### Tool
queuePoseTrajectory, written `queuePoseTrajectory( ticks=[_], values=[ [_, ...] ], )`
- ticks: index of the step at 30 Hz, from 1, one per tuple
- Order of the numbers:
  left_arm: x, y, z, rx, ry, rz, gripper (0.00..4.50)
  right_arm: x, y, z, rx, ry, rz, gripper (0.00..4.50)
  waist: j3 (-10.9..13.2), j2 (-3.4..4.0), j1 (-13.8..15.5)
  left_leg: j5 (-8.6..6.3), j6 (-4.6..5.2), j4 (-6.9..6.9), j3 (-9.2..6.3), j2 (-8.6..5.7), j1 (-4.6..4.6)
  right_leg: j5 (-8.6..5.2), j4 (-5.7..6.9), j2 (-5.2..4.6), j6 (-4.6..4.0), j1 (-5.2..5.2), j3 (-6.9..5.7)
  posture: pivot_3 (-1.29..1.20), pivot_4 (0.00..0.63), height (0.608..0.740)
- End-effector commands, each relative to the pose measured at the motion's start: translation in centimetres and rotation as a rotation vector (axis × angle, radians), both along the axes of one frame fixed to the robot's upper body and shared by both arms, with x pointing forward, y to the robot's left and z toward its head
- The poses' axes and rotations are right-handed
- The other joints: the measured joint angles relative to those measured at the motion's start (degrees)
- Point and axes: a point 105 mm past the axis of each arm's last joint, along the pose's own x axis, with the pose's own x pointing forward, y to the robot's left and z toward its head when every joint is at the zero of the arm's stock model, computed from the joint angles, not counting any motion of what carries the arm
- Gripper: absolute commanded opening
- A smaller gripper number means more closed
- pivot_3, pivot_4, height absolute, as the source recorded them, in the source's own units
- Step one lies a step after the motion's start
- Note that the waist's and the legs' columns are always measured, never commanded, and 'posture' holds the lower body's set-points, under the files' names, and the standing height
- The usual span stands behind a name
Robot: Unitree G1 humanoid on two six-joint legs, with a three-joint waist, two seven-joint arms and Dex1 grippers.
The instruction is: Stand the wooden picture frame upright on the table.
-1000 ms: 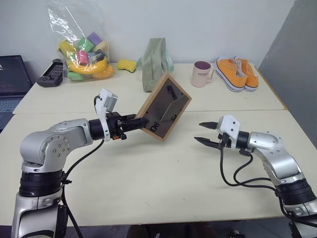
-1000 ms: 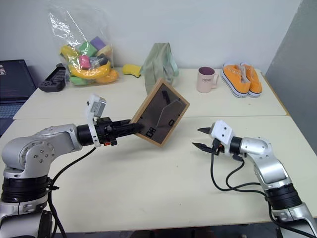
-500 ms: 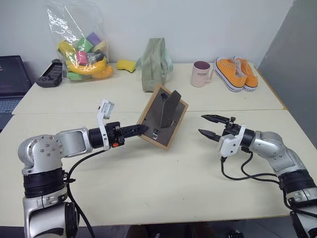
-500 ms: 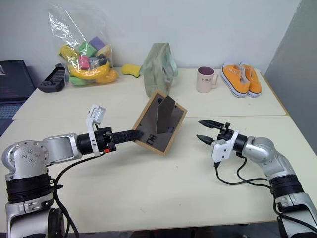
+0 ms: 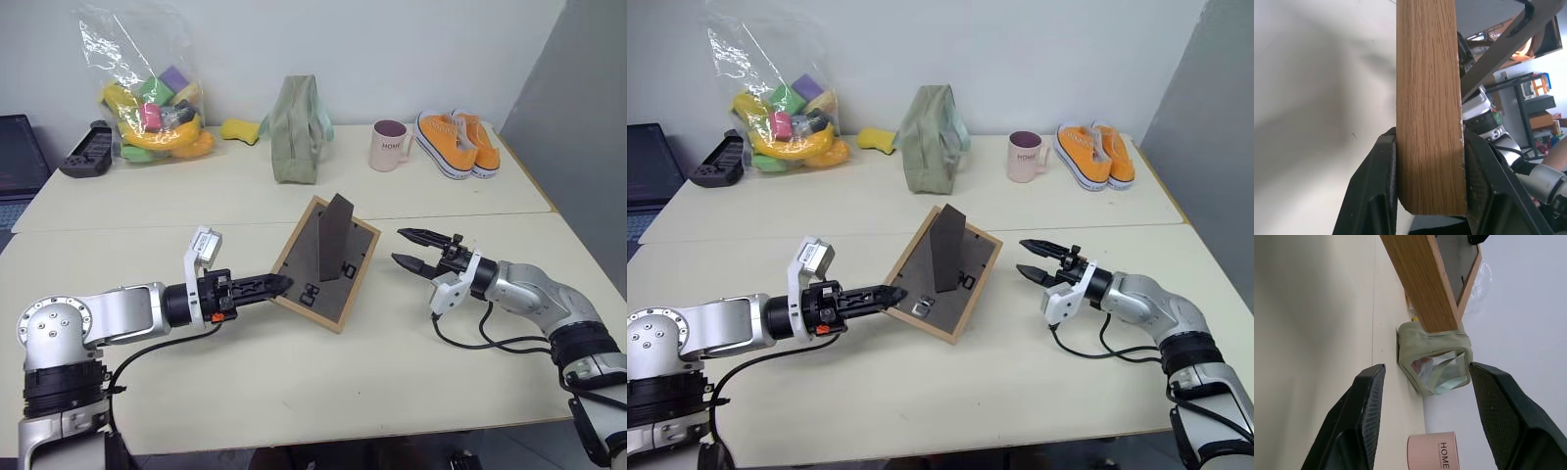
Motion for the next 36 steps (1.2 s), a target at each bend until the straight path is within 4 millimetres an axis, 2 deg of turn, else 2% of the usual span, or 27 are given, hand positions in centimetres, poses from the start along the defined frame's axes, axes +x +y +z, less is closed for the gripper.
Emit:
queuePoseTrajectory(
  ticks=[1,3,7,15,21,29,36],
  values=[
    [-0.2,-0.6,1.8,-0.059,-0.064,-0.004,1.37,0.2,0.6,1.7,0.017,-0.072,0.019,3.85,0.00,0.00,0.05,0.00,0.00,-0.01,-0.01,0.00,0.00,0.00,0.04,0.00,0.00,0.01,-0.01,0.00,0.150,0.740],
    [-0.3,-0.8,1.7,-0.058,-0.065,-0.002,1.37,0.0,1.3,1.9,0.012,-0.096,0.040,4.30,0.00,0.01,0.00,0.00,0.00,0.00,0.01,-0.01,0.00,0.00,0.11,0.01,0.00,0.01,-0.01,0.00,0.150,0.740],
    [0.0,-0.8,1.8,-0.089,-0.063,0.003,1.37,-2.3,3.0,3.7,0.039,-0.248,0.175,4.30,0.02,0.03,-0.02,0.01,-0.01,0.03,0.02,-0.01,0.02,0.00,0.22,0.05,0.00,-0.03,0.02,0.00,0.150,0.740],
    [-0.2,-1.9,1.5,-0.118,-0.062,-0.015,1.37,-2.9,4.3,5.6,0.078,-0.361,0.217,4.30,0.02,0.03,0.05,0.01,-0.01,0.05,0.01,-0.01,0.01,0.00,0.25,0.05,0.00,-0.03,0.02,0.00,0.150,0.740],
    [-0.4,-2.8,1.7,-0.136,-0.076,-0.043,1.37,-2.3,5.0,4.6,0.074,-0.339,0.217,4.30,0.02,0.03,-0.02,0.01,-0.01,0.04,0.04,0.00,0.02,0.00,0.24,0.06,0.00,-0.04,0.04,0.00,0.150,0.740],
    [-0.5,-2.6,1.9,-0.123,-0.087,-0.045,1.37,-1.3,4.9,2.4,0.044,-0.290,0.192,4.30,0.02,0.03,-0.11,0.01,-0.01,0.04,0.04,-0.01,0.02,0.00,0.26,0.06,-0.01,-0.05,0.05,0.00,0.150,0.740],
    [-0.8,-2.4,1.5,-0.122,-0.075,-0.042,1.37,-1.0,4.5,2.4,0.040,-0.294,0.189,4.30,0.02,0.03,-0.28,0.01,-0.01,0.03,0.04,-0.01,0.02,-0.01,0.26,0.06,0.00,-0.05,0.05,0.00,0.150,0.740]
  ],
)
